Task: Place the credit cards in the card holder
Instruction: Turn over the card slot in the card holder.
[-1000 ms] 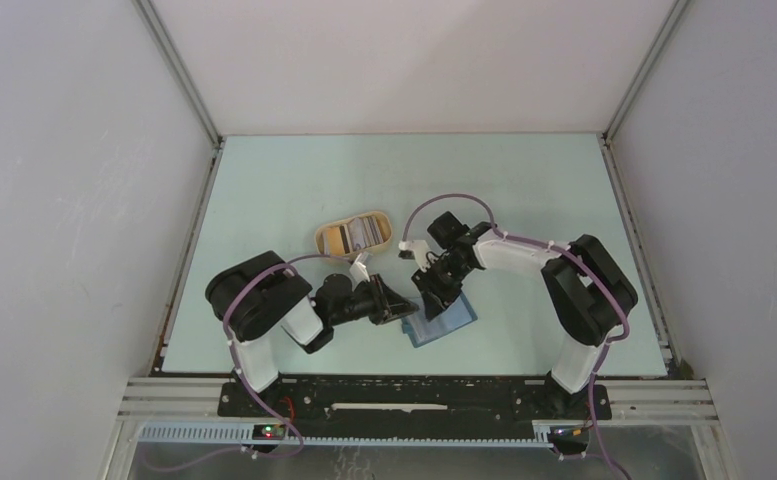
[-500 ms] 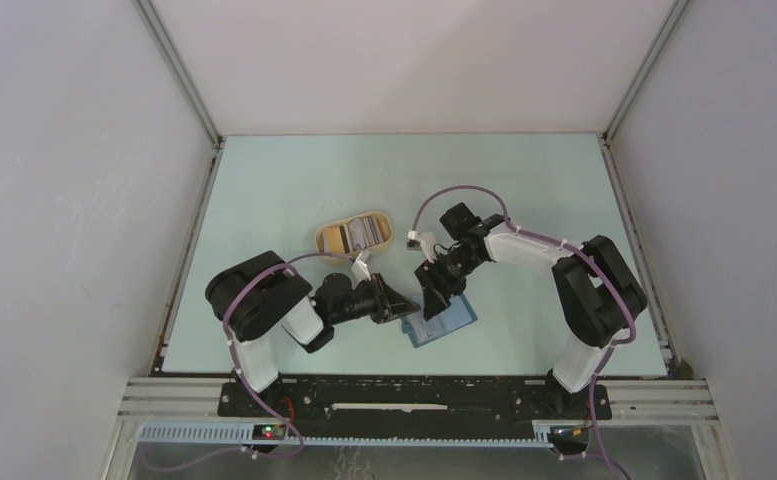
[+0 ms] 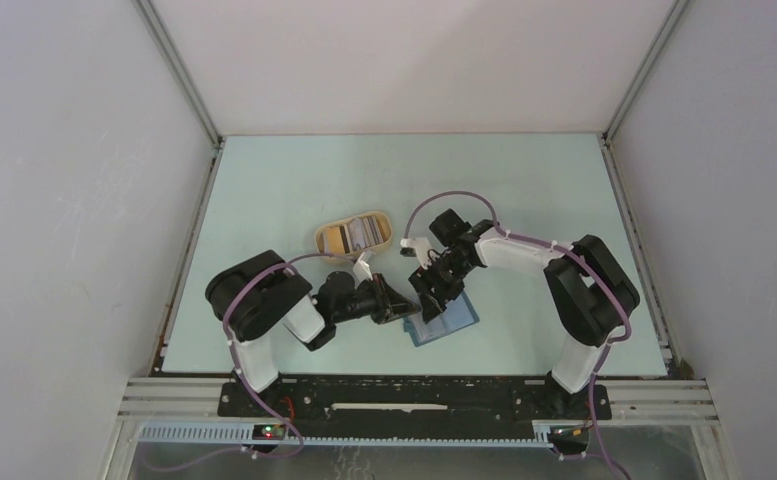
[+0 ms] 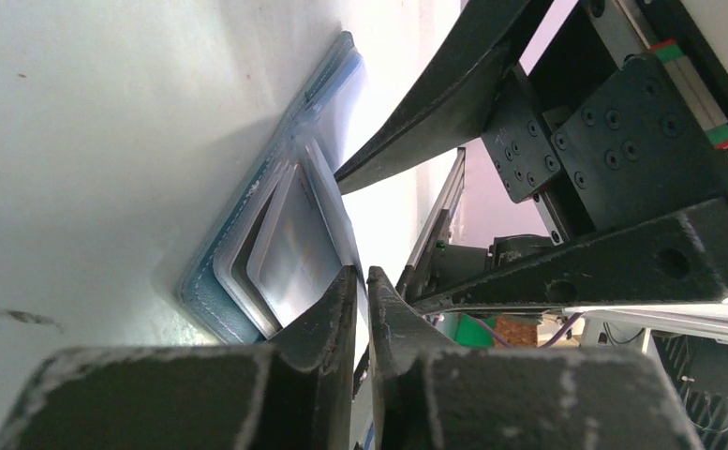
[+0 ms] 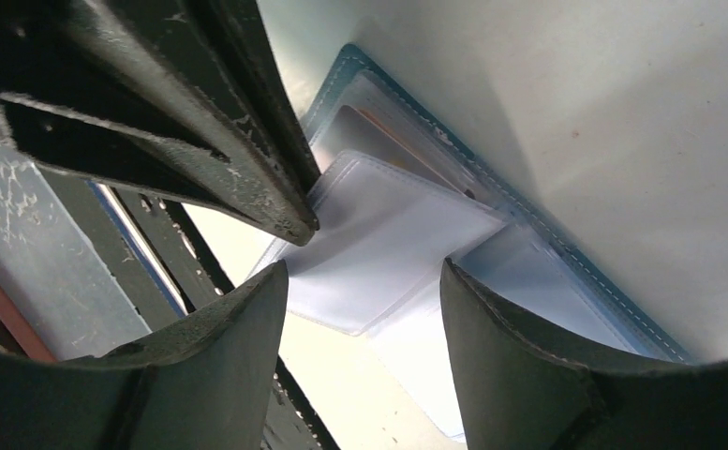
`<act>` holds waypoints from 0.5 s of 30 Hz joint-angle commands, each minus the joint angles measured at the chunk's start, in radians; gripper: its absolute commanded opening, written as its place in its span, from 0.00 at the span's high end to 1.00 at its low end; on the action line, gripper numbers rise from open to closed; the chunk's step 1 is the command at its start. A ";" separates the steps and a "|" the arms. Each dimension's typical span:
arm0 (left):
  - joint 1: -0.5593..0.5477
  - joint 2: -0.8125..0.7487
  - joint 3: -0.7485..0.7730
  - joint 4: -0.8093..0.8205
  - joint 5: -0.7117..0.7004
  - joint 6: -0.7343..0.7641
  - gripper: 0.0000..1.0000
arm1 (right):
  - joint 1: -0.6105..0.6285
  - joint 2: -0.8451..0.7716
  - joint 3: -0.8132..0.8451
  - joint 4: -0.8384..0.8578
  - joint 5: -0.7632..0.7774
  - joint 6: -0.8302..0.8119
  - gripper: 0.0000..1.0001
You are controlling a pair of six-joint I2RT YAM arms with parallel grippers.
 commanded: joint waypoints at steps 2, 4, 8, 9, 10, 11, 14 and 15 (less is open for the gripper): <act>0.001 -0.022 0.032 0.012 0.013 0.019 0.87 | 0.014 0.017 0.029 0.023 0.064 0.026 0.31; 0.000 -0.022 0.034 0.012 0.013 0.018 0.87 | 0.019 0.015 0.029 0.022 0.065 0.023 0.30; -0.001 -0.019 0.035 0.012 0.013 0.016 0.90 | 0.025 0.000 0.029 0.018 0.054 -0.002 0.29; -0.001 -0.018 0.036 0.014 0.012 0.016 0.90 | 0.025 -0.003 0.029 0.018 0.059 -0.005 0.29; -0.001 -0.015 0.037 0.015 0.013 0.013 0.90 | 0.026 -0.002 0.028 0.018 0.066 -0.007 0.30; -0.001 -0.014 0.039 0.016 0.015 0.014 0.90 | 0.026 0.002 0.029 0.017 0.071 -0.007 0.32; -0.002 -0.015 0.040 0.021 0.017 0.013 0.87 | 0.025 0.013 0.028 0.017 0.090 -0.003 0.39; -0.002 -0.015 0.038 0.022 0.015 0.013 0.87 | 0.025 0.017 0.028 0.019 0.097 -0.002 0.42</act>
